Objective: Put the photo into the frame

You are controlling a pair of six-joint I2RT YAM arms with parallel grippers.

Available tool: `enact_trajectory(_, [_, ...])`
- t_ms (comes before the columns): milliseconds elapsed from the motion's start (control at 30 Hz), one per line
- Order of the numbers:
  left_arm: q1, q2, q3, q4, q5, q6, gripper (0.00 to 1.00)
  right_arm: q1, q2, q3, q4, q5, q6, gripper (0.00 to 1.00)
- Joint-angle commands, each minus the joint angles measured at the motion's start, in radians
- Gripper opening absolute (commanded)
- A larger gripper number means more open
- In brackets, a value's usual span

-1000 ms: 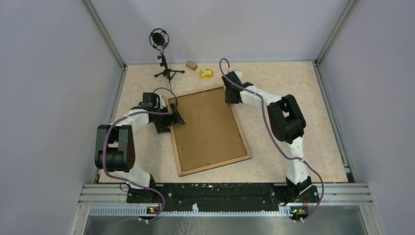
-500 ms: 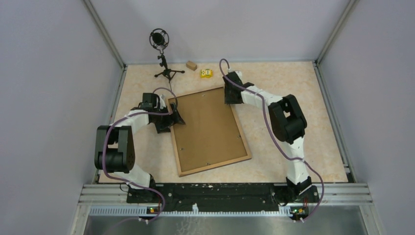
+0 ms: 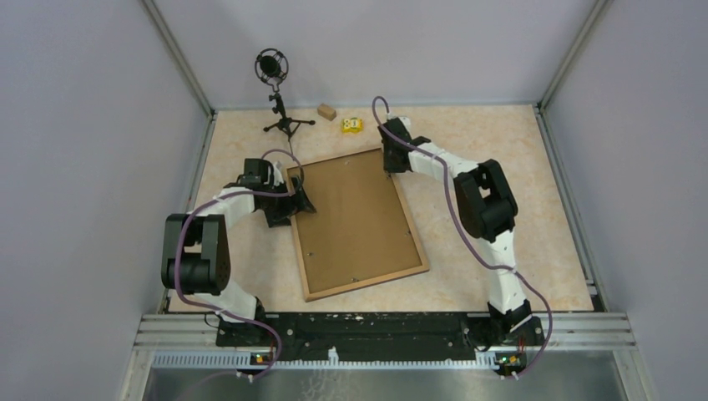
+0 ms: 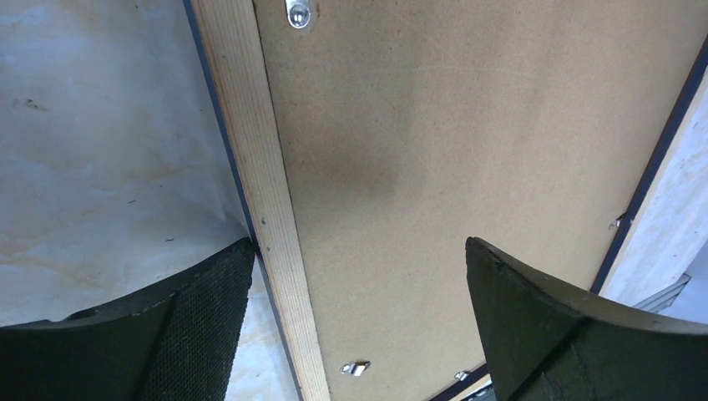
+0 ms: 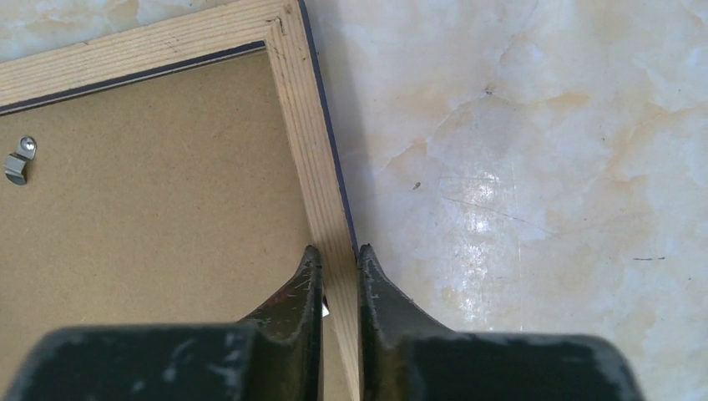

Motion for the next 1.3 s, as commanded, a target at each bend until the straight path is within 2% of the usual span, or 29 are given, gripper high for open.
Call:
enact_trajectory(0, [-0.03,-0.066,0.01,0.014,-0.063,0.029,0.99,-0.029,0.033,0.023,-0.037,0.009,0.062,0.0])
enact_trajectory(100, [-0.103,-0.143,0.007,-0.009,-0.149,0.028,0.99,-0.049,0.016,-0.012,-0.05,0.036,0.115,0.0])
enact_trajectory(267, [-0.27,-0.239,0.046,-0.106,-0.264,0.001,0.99,-0.075,-0.069,-0.108,-0.147,0.278,0.373,0.0])
enact_trajectory(467, [-0.394,-0.323,-0.014,-0.133,-0.137,-0.112,0.98,-0.122,-0.204,-0.26,-0.208,0.277,0.551,0.0])
enact_trajectory(600, [-0.426,-0.425,-0.102,-0.112,-0.068,-0.233,0.98,-0.123,-0.299,-0.388,-0.185,0.21,0.556,0.0])
enact_trajectory(800, [-0.427,-0.57,-0.208,-0.134,-0.119,-0.433,0.98,-0.119,-0.483,-0.655,-0.165,0.165,0.629,0.0])
enact_trajectory(933, [-0.427,-0.576,-0.271,-0.124,-0.116,-0.567,0.98,-0.119,-0.581,-0.778,-0.126,0.143,0.694,0.0])
enact_trajectory(1067, [-0.427,-0.557,-0.356,-0.05,-0.076,-0.688,0.96,-0.094,-0.617,-0.826,-0.076,0.026,0.713,0.0])
enact_trajectory(1233, [-0.427,-0.537,-0.409,-0.025,-0.088,-0.74,0.91,-0.006,-0.685,-0.899,-0.023,-0.007,0.799,0.0])
enact_trajectory(1267, [-0.428,-0.537,-0.413,-0.035,-0.1,-0.74,0.9,0.006,-0.7,-0.916,-0.011,-0.013,0.811,0.05])
